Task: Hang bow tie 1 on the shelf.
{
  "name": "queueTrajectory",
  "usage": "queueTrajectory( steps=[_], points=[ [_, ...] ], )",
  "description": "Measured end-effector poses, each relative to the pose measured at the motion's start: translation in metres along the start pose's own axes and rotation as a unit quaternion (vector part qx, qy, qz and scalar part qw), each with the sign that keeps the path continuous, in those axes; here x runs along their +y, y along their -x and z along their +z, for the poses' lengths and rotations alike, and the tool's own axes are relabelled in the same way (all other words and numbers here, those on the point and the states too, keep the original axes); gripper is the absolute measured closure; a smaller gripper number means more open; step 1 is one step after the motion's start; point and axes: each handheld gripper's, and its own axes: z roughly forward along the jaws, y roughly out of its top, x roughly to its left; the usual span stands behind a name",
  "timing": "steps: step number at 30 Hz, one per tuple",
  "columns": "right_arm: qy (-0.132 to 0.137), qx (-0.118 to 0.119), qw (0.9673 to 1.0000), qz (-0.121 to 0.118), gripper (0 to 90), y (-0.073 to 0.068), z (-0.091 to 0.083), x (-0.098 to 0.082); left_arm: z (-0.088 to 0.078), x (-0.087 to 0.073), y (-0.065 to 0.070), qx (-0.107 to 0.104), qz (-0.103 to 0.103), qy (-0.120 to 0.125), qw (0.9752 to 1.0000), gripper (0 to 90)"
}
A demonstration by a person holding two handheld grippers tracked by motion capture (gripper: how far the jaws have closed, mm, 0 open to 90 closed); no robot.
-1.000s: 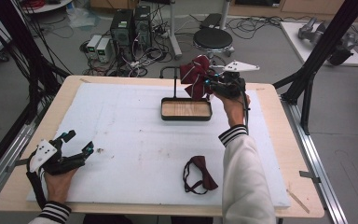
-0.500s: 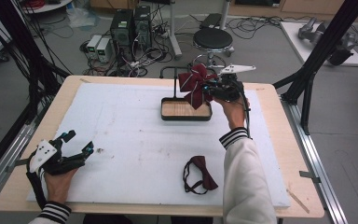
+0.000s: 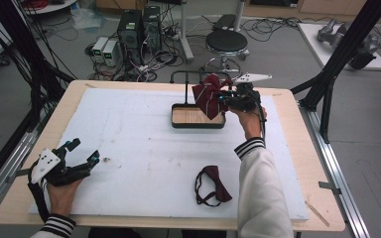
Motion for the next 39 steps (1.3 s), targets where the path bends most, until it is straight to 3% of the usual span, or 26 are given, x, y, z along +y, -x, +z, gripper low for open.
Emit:
queueTrajectory(
  steps=[2,5,21,26,29,32,35,39],
  points=[
    [-0.012,0.003,0.9998,0.016,75.1,0.003,0.003,-0.009,0.0,0.0,0.0,0.0,0.0,0.0,1.0,16.1],
    [-0.001,0.001,0.9998,0.018,75.1,0.006,0.003,-0.018,0.0,0.0,0.0,0.0,-0.001,0.0,1.0,16.1],
    [-0.022,-0.002,0.9994,0.028,74.5,0.014,0.022,-0.031,0.0,0.0,0.0,0.001,0.001,-0.001,1.0,16.0],
    [-0.02,0.0,0.9989,0.043,74.4,0.013,0.023,-0.037,0.0,0.0,0.0,0.001,0.001,-0.001,1.0,16.0],
    [-0.013,-0.004,0.9991,0.039,72.7,0.014,0.022,-0.036,0.0,0.0,0.0,0.001,0.001,-0.001,1.0,16.0],
    [0.001,-0.01,0.9992,0.039,56.4,0.014,0.022,-0.036,0.0,0.0,0.0,0.001,0.0,-0.001,1.0,16.0],
    [0.011,-0.017,0.9981,0.057,27.5,0.013,0.025,-0.036,0.0,0.0,0.001,0.001,0.002,-0.001,1.0,16.0],
    [-0.006,-0.018,0.9985,0.052,15.7,0.01,0.027,-0.037,0.0,0.0,0.001,0.0,0.002,-0.002,1.0,16.0]
  ],
)
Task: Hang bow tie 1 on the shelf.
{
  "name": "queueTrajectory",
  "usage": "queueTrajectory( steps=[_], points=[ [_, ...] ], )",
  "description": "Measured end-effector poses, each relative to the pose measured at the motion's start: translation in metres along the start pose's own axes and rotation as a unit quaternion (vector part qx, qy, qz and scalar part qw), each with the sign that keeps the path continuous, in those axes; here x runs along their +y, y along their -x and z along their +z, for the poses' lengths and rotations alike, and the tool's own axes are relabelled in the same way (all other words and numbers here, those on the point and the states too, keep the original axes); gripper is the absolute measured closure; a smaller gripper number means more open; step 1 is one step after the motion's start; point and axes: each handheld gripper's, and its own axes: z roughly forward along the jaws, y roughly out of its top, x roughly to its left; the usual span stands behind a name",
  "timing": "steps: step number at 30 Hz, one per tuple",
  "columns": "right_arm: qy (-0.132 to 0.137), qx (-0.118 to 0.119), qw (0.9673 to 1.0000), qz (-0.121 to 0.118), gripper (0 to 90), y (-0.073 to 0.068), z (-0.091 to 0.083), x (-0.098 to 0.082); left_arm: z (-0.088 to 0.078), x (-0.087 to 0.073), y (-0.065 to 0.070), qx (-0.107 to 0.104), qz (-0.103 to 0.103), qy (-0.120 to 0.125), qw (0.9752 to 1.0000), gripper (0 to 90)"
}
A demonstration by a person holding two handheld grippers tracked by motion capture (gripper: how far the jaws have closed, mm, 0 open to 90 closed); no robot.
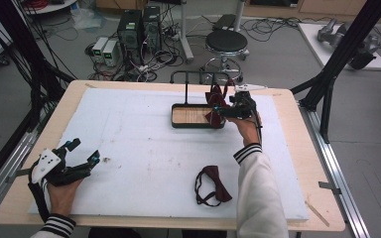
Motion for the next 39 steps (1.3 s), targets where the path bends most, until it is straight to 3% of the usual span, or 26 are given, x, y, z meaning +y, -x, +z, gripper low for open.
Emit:
queueTrajectory(
  steps=[7,13,20,26,35,39],
  points=[
    [0.014,0.019,0.9997,0.005,12.0,-0.005,-0.009,0.003,0.0,0.0,0.0,0.001,0.0,0.001,1.0,16.0],
    [0.04,0.026,0.9988,0.01,11.4,-0.013,-0.039,-0.002,0.0,0.0,0.0,0.001,0.003,0.001,1.0,16.0],
    [0.083,0.021,0.9963,0.012,11.4,-0.023,-0.085,-0.028,-0.001,0.0,0.001,0.004,0.007,0.002,1.0,16.0],
    [0.107,0.016,0.9938,0.024,11.4,-0.028,-0.114,-0.055,0.001,0.0,0.002,0.003,0.012,-0.006,0.9999,16.0],
    [0.144,0.0,0.9895,0.017,11.4,-0.032,-0.136,-0.085,0.001,0.0,0.003,0.003,0.013,-0.006,0.9999,16.0],
    [0.154,-0.009,0.988,-0.003,11.3,-0.036,-0.142,-0.095,0.001,0.0,0.003,0.002,0.012,-0.004,0.9999,16.0]
  ],
)
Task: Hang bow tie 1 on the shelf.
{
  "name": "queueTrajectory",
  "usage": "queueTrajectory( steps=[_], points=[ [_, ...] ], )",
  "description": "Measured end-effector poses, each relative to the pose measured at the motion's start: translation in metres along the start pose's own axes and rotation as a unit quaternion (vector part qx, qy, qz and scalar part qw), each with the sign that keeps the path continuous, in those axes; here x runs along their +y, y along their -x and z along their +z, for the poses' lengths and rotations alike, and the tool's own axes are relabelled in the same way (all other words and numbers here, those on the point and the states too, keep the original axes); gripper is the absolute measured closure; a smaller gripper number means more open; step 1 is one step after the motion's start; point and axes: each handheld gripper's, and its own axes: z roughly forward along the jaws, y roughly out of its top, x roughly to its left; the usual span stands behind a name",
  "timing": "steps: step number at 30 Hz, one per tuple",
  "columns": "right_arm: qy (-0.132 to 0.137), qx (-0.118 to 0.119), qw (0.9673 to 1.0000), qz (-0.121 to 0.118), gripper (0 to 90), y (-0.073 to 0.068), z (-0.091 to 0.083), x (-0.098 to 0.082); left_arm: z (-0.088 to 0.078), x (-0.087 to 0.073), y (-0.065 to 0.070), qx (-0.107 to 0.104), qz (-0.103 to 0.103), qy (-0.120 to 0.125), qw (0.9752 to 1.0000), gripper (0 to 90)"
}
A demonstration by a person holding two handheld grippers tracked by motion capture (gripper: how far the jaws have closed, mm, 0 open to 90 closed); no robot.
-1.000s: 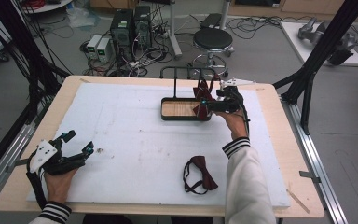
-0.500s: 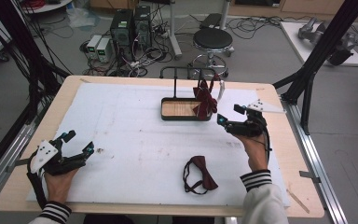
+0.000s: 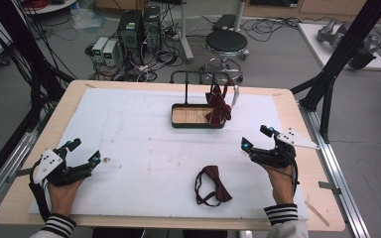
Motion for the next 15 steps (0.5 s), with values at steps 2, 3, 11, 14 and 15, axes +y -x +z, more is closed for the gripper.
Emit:
queueTrajectory(
  steps=[2,3,11,14,15],
  points=[
    [0.012,0.0,0.9999,-0.008,11.3,-0.002,-0.003,-0.002,0.0,0.0,0.0,0.0,0.0,0.001,1.0,16.0],
    [0.016,0.0,0.9998,-0.009,11.3,-0.004,-0.005,-0.003,0.0,0.0,0.0,0.0,0.001,0.002,1.0,16.0],
    [0.04,-0.012,0.9988,-0.026,11.3,-0.009,-0.016,-0.012,-0.001,0.0,0.0,0.002,0.001,0.003,1.0,16.0],
    [0.042,-0.013,0.9988,-0.02,11.3,-0.009,-0.02,-0.018,-0.001,0.0,0.0,0.001,0.001,0.003,1.0,16.0],
    [0.041,-0.015,0.9989,-0.019,11.4,-0.009,-0.021,-0.02,-0.001,0.0,0.0,0.002,0.001,0.003,1.0,16.0]
  ],
)
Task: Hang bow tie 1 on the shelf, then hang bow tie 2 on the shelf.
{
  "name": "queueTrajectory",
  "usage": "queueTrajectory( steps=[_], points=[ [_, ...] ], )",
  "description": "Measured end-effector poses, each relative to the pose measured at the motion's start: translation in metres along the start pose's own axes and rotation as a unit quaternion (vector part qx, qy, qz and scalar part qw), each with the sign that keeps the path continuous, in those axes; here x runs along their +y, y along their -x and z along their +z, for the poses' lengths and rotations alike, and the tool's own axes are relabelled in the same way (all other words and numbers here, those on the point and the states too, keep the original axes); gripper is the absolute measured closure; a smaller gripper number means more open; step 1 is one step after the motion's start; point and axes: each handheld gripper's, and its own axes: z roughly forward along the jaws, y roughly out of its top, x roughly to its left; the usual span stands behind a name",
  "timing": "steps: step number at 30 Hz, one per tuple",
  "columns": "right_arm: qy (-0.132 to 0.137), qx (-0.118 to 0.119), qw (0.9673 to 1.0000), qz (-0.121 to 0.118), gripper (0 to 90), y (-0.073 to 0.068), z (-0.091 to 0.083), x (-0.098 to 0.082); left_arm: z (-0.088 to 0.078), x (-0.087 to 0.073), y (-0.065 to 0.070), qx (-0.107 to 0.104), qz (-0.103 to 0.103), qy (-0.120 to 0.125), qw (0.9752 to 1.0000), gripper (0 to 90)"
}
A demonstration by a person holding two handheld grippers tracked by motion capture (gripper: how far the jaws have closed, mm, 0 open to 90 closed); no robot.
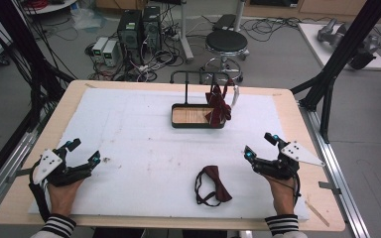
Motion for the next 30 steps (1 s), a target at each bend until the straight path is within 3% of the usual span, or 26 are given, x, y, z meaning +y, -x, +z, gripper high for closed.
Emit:
queueTrajectory(
  steps=[6,16,21,30],
  points=[
    [-0.014,-0.001,0.9999,0.001,11.3,-0.001,-0.001,-0.008,0.0,0.0,0.0,0.001,-0.001,0.003,1.0,16.0],
    [-0.017,0.002,0.9998,-0.005,11.3,-0.005,0.001,-0.007,0.0,0.0,0.0,0.003,-0.003,0.004,1.0,16.0],
    [-0.05,-0.012,0.9986,-0.01,11.4,-0.007,0.002,-0.007,-0.001,0.0,-0.001,0.003,-0.005,0.006,1.0,16.0],
    [-0.066,-0.008,0.9978,-0.006,11.4,-0.017,-0.002,-0.001,-0.001,0.0,-0.001,0.003,-0.01,0.004,0.9999,16.0]
  ],
)
